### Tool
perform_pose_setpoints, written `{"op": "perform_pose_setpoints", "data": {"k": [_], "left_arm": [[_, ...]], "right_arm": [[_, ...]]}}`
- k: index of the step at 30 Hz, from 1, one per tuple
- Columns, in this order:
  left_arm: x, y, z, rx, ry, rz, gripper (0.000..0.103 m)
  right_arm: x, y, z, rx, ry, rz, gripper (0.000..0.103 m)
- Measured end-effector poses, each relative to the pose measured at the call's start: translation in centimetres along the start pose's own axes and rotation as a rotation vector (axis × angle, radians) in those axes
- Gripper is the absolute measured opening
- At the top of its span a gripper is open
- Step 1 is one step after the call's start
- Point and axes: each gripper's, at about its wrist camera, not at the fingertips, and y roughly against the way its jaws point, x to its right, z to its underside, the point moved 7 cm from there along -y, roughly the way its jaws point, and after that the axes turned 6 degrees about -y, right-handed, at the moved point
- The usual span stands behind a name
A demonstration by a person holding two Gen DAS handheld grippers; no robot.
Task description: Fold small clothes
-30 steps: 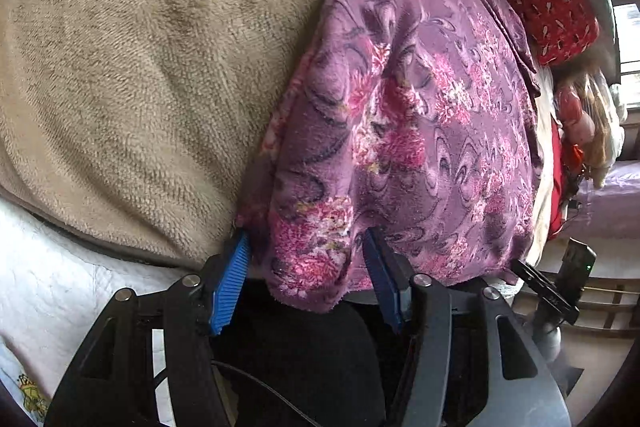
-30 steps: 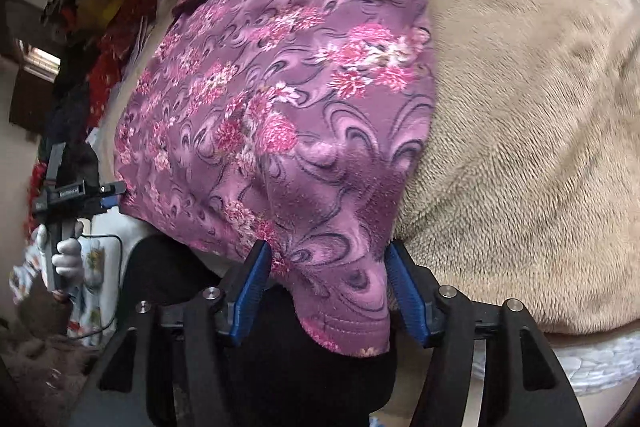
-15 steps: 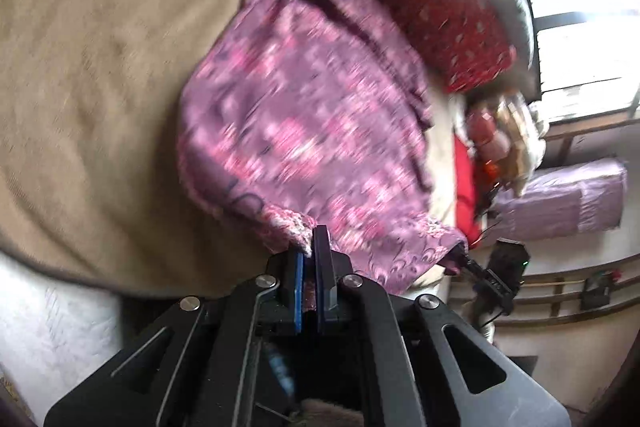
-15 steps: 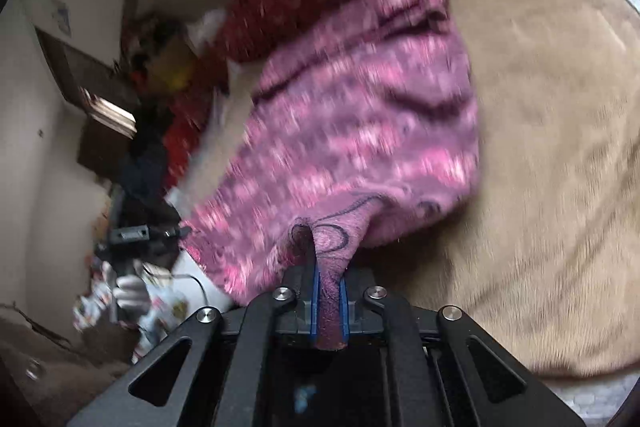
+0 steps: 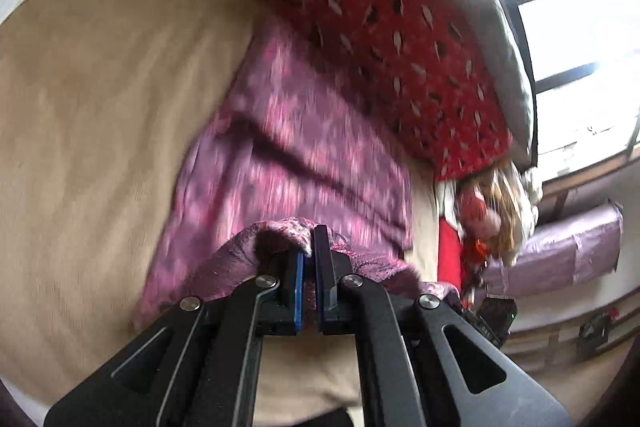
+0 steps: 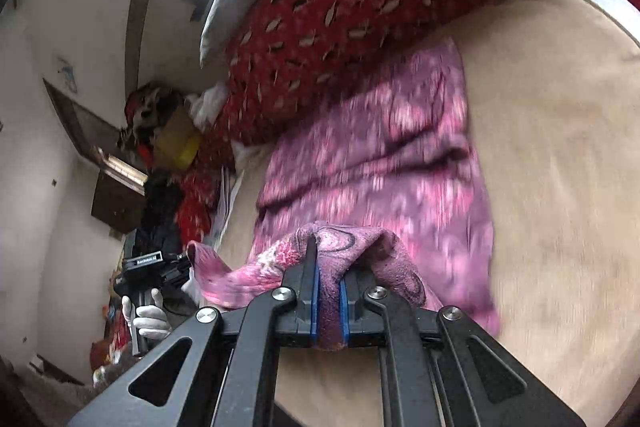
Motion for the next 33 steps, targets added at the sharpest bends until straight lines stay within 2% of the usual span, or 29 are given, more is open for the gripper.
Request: {"op": "perform_pose_setpoints", "data": {"k": [7,13,16,17,19,20,22,23,26,27,28,31,32,33], "left_arm": [[0.2,-4.6,-8.5,0.034,0.001,-0.006,0.002],[-0.6,-10.1,-14.6,0.016,-0.001,-0.101,0.002],[-1.1,-12.9,-16.8,0.006,0.007,-0.157,0.003],[-1.7,-14.1,-17.5,-0.008,0.018,-0.184,0.003],[-2.4,-15.2,-18.2,-0.038,0.037,-0.198,0.003],[-2.9,-15.6,-18.7,-0.053,0.064,-0.191,0.003],[-3.1,-15.3,-19.3,-0.048,0.113,-0.134,0.004],[-3.2,-14.6,-19.7,-0.031,0.155,-0.061,0.005],[-4.3,-12.0,-20.7,0.027,0.234,0.037,0.027],[-4.8,-11.1,-20.9,0.046,0.251,0.043,0.036],[-5.1,-10.6,-20.9,0.053,0.256,0.040,0.038],[-5.8,-9.2,-20.1,0.029,0.227,0.007,0.038],[-5.7,-9.1,-19.3,0.004,0.193,-0.018,0.038],[-5.6,-9.2,-18.8,-0.012,0.171,-0.036,0.038]], "right_arm": [[1.6,-4.0,-7.8,0.083,-0.067,-0.030,0.007],[4.2,-8.6,-14.5,0.140,-0.161,-0.029,0.007],[6.0,-11.5,-16.6,0.117,-0.188,0.023,0.007],[6.5,-12.3,-17.1,0.107,-0.201,0.038,0.013],[8.2,-14.1,-18.2,0.075,-0.279,0.045,0.013],[8.5,-14.3,-18.6,0.078,-0.302,0.041,0.013],[9.0,-14.1,-20.0,0.113,-0.359,-0.030,0.012],[9.1,-13.8,-20.5,0.131,-0.370,-0.046,0.012],[9.7,-12.9,-21.1,0.161,-0.406,-0.077,0.014],[10.1,-12.7,-21.0,0.165,-0.426,-0.091,0.015],[10.4,-12.4,-20.9,0.168,-0.452,-0.115,0.016],[11.4,-10.7,-20.2,0.227,-0.557,-0.247,0.039],[11.5,-10.0,-20.1,0.256,-0.573,-0.273,0.051],[11.8,-9.1,-20.0,0.292,-0.568,-0.264,0.056]]}}
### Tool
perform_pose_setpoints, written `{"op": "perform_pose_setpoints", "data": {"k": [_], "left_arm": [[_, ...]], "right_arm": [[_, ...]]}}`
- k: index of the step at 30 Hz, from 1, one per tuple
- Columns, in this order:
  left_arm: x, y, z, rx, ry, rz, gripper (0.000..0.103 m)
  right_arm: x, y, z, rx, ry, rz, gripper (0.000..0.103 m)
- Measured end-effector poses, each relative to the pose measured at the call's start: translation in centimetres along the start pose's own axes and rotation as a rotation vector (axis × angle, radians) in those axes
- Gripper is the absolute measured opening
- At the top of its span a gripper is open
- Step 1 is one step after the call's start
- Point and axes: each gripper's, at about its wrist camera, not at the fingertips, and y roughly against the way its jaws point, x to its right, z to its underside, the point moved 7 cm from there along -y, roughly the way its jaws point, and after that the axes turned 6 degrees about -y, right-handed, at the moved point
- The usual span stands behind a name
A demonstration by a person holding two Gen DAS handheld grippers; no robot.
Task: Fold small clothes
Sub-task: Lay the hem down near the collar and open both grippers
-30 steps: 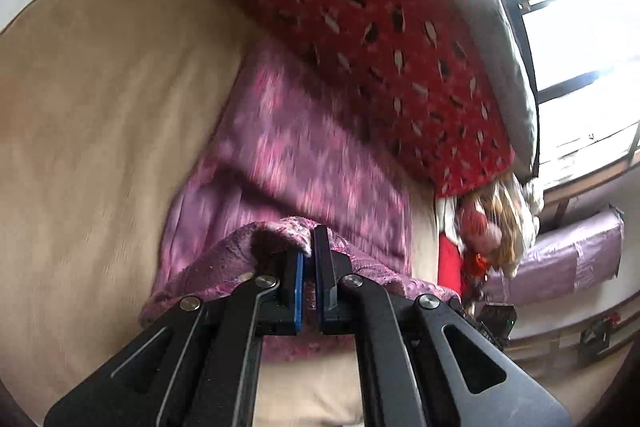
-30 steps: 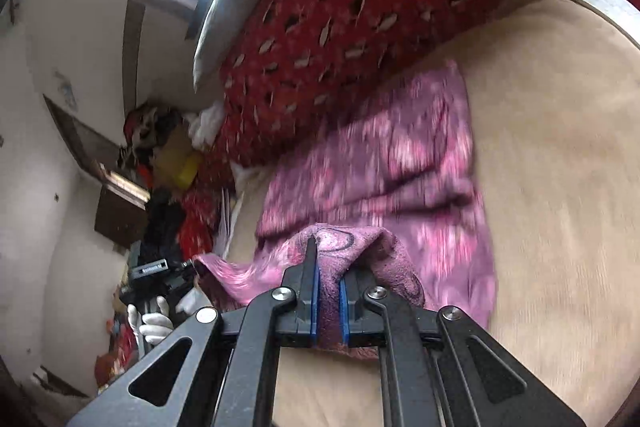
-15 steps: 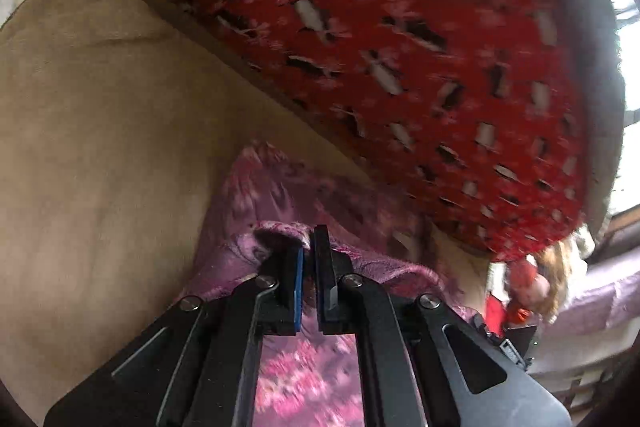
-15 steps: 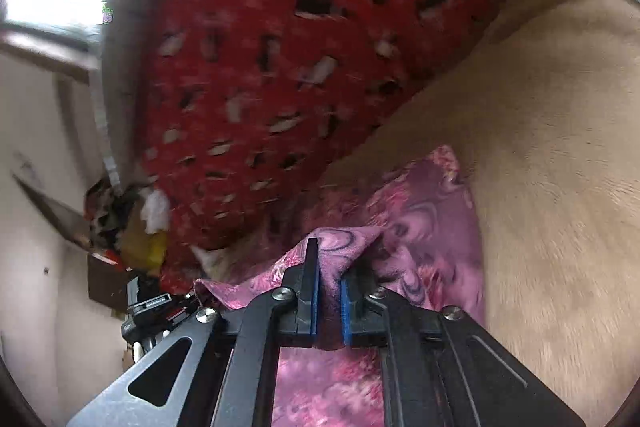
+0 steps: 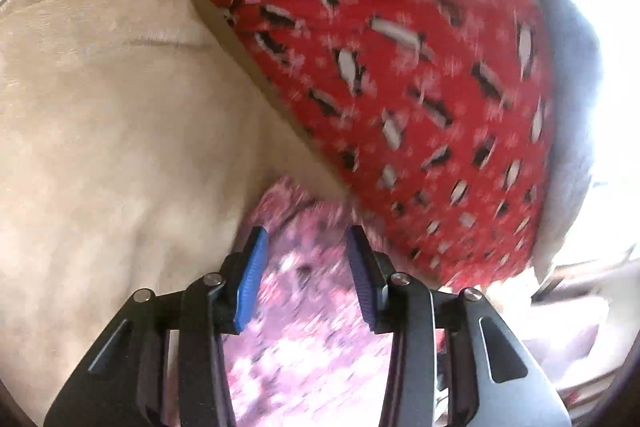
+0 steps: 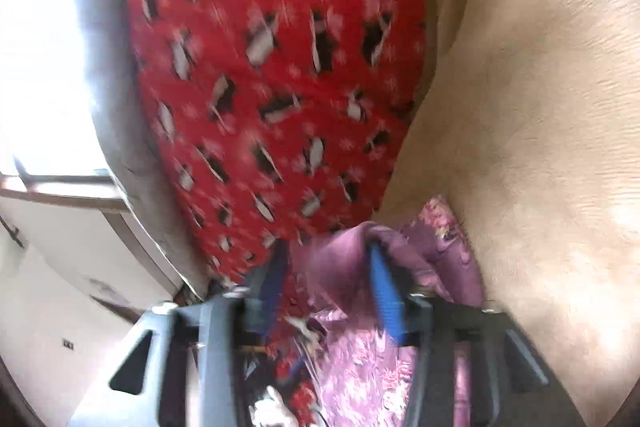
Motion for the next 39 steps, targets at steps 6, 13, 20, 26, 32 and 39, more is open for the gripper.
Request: {"op": "perform_pose_setpoints", "data": {"k": [6,13,20,26,32,39], "left_arm": [[-0.1,-2.7,2.5,-0.080,-0.078,-0.113,0.043],[2.1,-4.5,2.4,-0.065,-0.160,-0.231,0.056],[6.1,-4.8,4.3,-0.148,-0.399,-0.060,0.068],[3.9,-6.3,1.8,-0.029,-0.417,-0.374,0.013],[-0.9,-4.5,-1.7,0.046,-0.136,-0.488,0.005],[0.0,-2.6,-0.1,0.006,-0.099,-0.236,0.046]], "right_arm": [[-0.3,2.0,-0.1,0.066,0.223,0.289,0.064],[0.9,-3.3,1.7,-0.011,0.395,0.531,0.058],[0.4,-5.6,2.7,-0.050,0.514,0.592,0.053],[0.5,-5.4,2.7,-0.028,0.528,0.586,0.023],[1.1,-4.8,1.6,-0.010,0.483,0.570,0.008],[1.1,-3.5,1.1,0.000,0.339,0.430,0.058]]}}
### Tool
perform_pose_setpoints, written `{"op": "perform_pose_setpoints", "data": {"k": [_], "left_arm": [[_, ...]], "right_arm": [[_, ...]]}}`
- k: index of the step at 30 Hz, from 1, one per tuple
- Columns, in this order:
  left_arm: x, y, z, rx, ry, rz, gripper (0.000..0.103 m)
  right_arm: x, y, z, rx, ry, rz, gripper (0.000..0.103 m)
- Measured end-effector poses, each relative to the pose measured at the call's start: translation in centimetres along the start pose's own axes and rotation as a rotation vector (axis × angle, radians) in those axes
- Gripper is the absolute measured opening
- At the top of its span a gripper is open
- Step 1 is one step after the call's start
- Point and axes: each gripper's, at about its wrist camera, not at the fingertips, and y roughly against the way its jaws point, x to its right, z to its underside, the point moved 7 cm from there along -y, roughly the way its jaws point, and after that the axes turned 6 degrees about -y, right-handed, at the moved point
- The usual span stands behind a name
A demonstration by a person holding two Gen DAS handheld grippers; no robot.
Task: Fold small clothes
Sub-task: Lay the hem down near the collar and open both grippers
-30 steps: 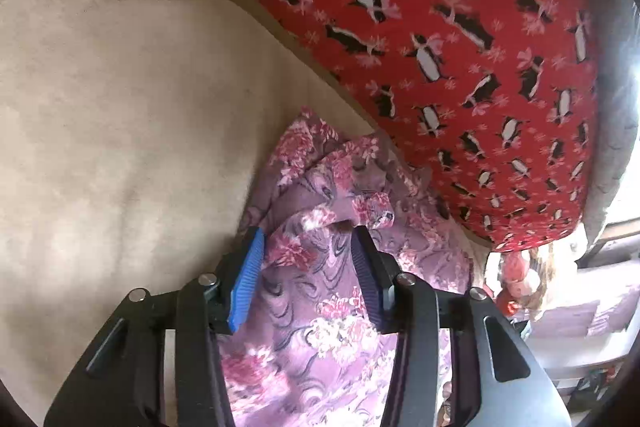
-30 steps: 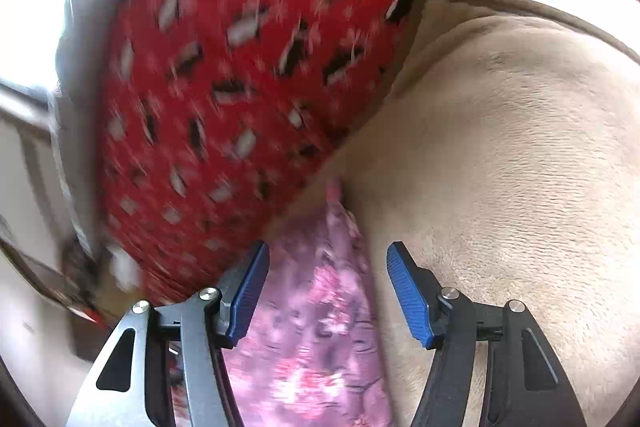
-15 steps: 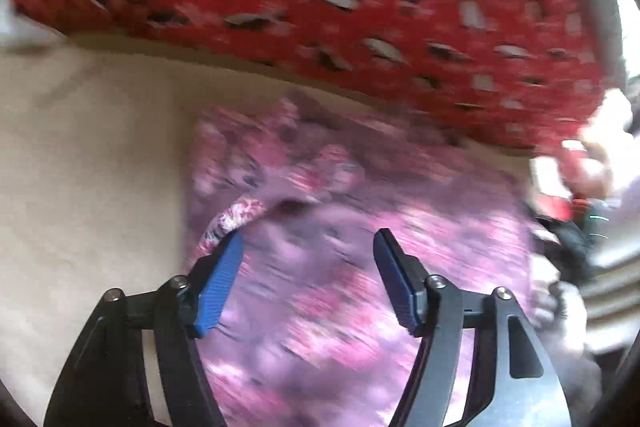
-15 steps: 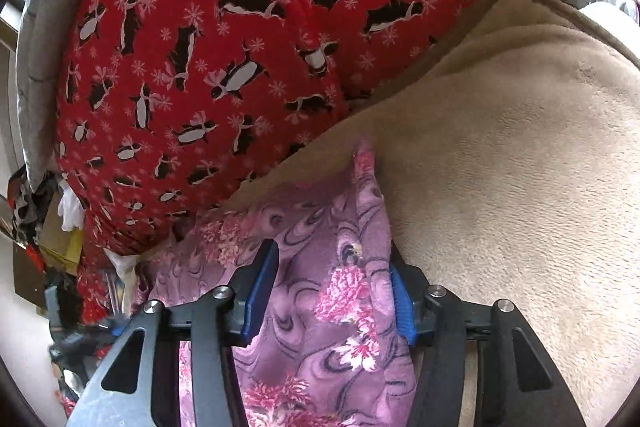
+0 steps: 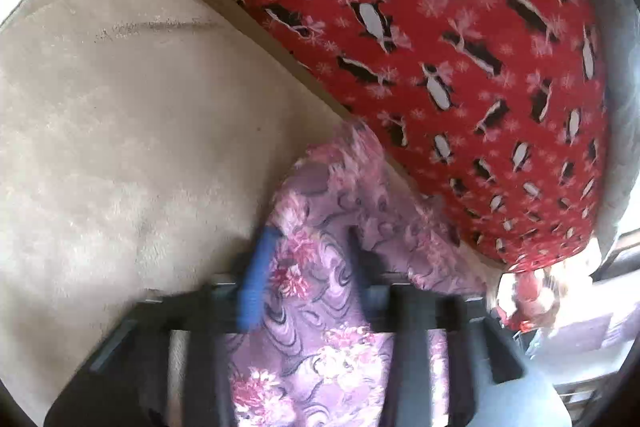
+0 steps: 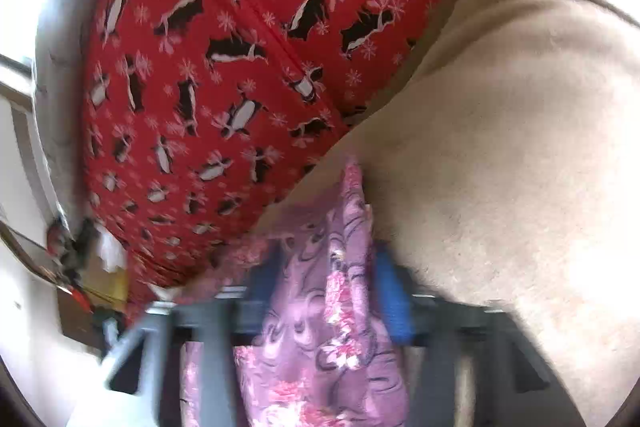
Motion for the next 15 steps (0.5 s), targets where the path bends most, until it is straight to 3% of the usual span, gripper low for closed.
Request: {"op": "perform_pose_setpoints", "data": {"k": [1,2,3,4,5,8,10,12,13,15], "left_arm": [[0.1,-0.3,0.0,0.000,-0.014,-0.045,0.046],[0.2,-1.3,0.1,-0.025,-0.046,-0.129,0.046],[0.0,-1.8,0.5,-0.042,-0.066,-0.192,0.046],[-0.1,-2.4,0.5,-0.057,-0.079,-0.252,0.045],[-0.1,-2.1,0.6,-0.048,-0.071,-0.260,0.043],[0.6,-0.2,1.5,-0.051,-0.057,-0.150,0.042],[0.9,2.1,3.8,-0.054,-0.090,-0.089,0.043],[1.1,3.2,6.3,-0.072,-0.117,-0.051,0.043],[1.5,2.9,7.9,-0.088,-0.118,-0.016,0.045],[1.2,3.1,10.6,-0.106,-0.121,-0.021,0.047]], "right_arm": [[0.2,-0.4,0.2,-0.002,0.007,0.038,0.058],[0.3,-1.2,0.6,-0.026,0.037,0.071,0.048],[0.1,-1.6,0.8,-0.029,0.083,0.113,0.030],[0.0,-1.9,1.0,-0.031,0.124,0.165,0.026],[-0.1,-1.8,1.0,-0.033,0.143,0.193,0.025],[-0.2,0.8,1.2,-0.030,0.104,0.149,0.030],[-0.4,3.0,2.4,-0.050,0.130,0.104,0.034],[0.2,4.8,4.6,-0.083,0.169,0.102,0.056],[0.7,5.5,5.8,-0.097,0.175,0.100,0.058],[1.8,5.9,8.4,-0.150,0.168,0.086,0.058]]}}
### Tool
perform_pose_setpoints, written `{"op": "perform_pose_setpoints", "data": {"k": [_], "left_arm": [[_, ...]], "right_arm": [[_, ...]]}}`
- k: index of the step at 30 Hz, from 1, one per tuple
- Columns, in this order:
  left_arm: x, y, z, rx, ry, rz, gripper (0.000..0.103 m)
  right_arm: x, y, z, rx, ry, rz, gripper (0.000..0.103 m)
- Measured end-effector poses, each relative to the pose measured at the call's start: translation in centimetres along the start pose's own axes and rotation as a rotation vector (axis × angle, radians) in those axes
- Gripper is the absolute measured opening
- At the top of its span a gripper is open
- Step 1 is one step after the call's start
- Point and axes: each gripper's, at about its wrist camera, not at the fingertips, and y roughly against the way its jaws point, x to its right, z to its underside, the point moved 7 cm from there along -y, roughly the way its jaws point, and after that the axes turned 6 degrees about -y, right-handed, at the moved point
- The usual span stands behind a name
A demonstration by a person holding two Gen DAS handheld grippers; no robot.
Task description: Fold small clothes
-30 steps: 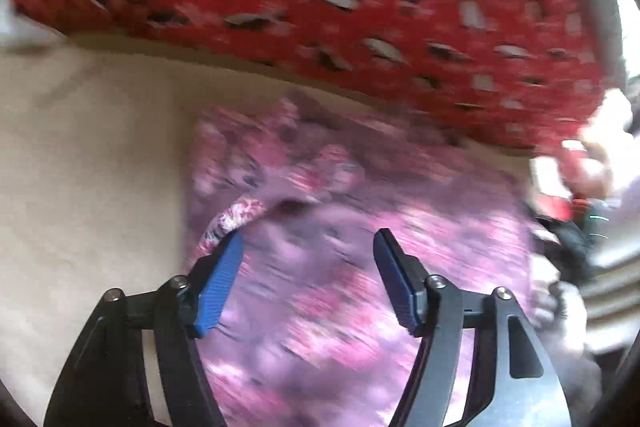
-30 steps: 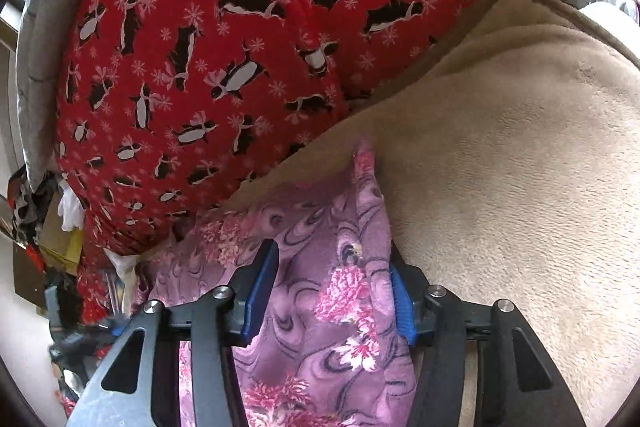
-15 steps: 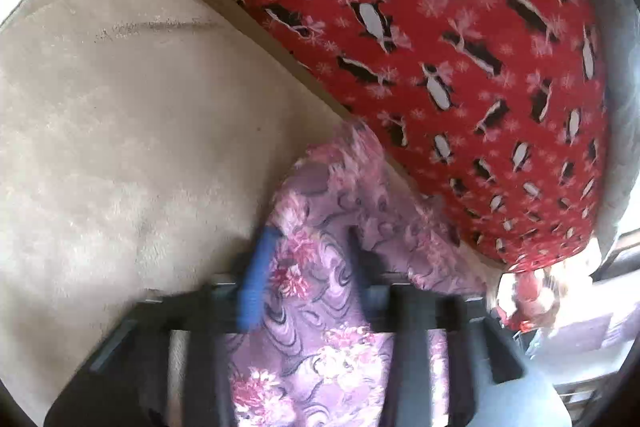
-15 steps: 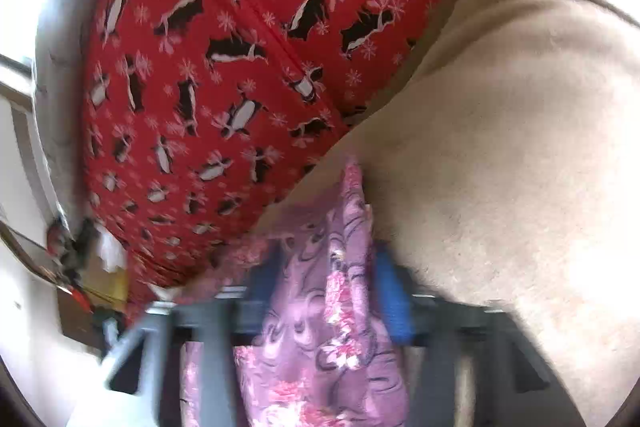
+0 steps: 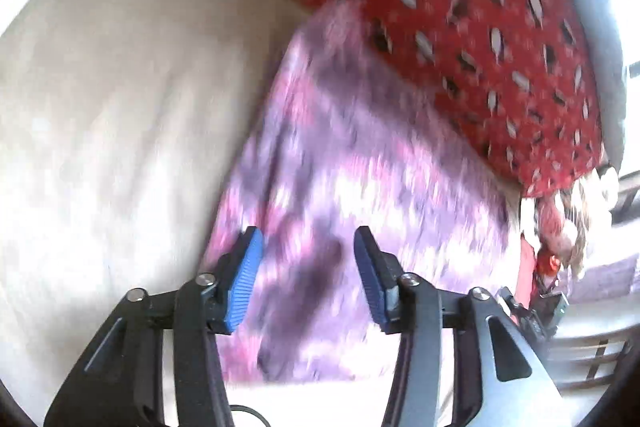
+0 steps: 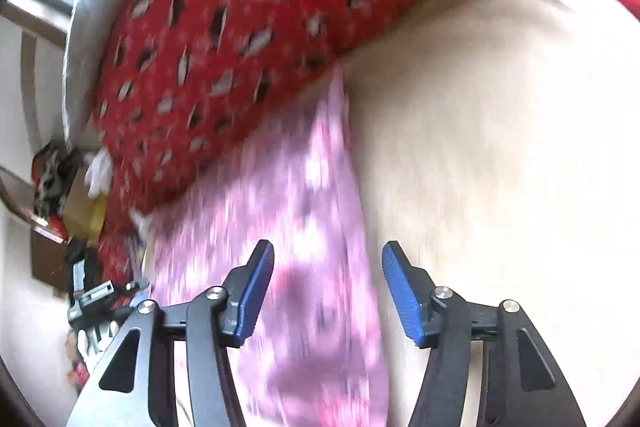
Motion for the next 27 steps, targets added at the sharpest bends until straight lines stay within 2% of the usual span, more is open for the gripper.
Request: {"op": "perform_pose_setpoints", "data": {"k": [1,2,3,6,7,9,11,12,14,17,20,22,23,24,25,27], "left_arm": [[0.0,-0.5,0.9,-0.007,-0.003,-0.019,0.047],[-0.7,-1.0,2.1,-0.023,-0.001,-0.051,0.047],[-0.9,-1.0,2.5,-0.026,0.006,-0.052,0.047],[-1.7,-0.5,3.4,-0.010,0.026,-0.056,0.047],[-2.1,-0.1,3.7,-0.011,0.028,-0.063,0.045],[-2.3,0.5,4.6,-0.021,0.040,-0.086,0.043],[-1.4,1.9,5.4,-0.012,0.028,-0.077,0.043],[-0.3,2.7,5.8,0.003,0.014,-0.065,0.043],[1.3,4.0,6.4,0.046,-0.014,-0.043,0.043],[2.6,4.3,7.4,0.068,-0.037,-0.038,0.049],[2.3,2.0,9.3,0.023,-0.029,-0.087,0.049],[1.1,-0.8,10.5,-0.037,0.015,-0.132,0.049],[1.2,-0.9,10.5,-0.017,0.013,-0.137,0.050],[1.4,-0.5,10.5,0.009,0.000,-0.147,0.051],[1.6,-0.3,10.5,0.013,-0.009,-0.155,0.053],[1.9,-0.3,10.6,0.009,-0.033,-0.175,0.053]], "right_arm": [[0.3,-0.4,1.1,-0.028,-0.002,0.004,0.055],[0.1,-0.4,2.1,-0.029,0.028,0.016,0.031],[-0.4,0.0,2.5,-0.013,0.062,0.019,0.013],[-1.7,3.2,2.4,0.143,0.082,-0.048,0.011],[-1.1,3.3,2.6,0.165,0.067,-0.030,0.009],[1.2,1.7,3.3,0.088,0.008,0.045,0.010],[1.9,1.4,3.7,0.057,-0.024,0.051,0.012],[1.6,2.3,3.5,0.086,-0.025,0.066,0.018],[-0.2,4.6,3.1,0.173,0.019,0.075,0.018],[-3.0,6.3,3.2,0.251,0.090,0.036,0.018],[-3.7,4.5,4.4,0.218,0.149,0.080,0.022],[-1.5,1.4,6.2,0.111,0.172,0.191,0.019],[-0.6,0.0,7.1,0.061,0.168,0.211,0.020],[-0.8,0.5,7.2,0.110,0.184,0.199,0.019],[-1.0,0.8,7.3,0.122,0.195,0.209,0.020],[-1.8,1.1,7.1,0.103,0.204,0.236,0.024]]}}
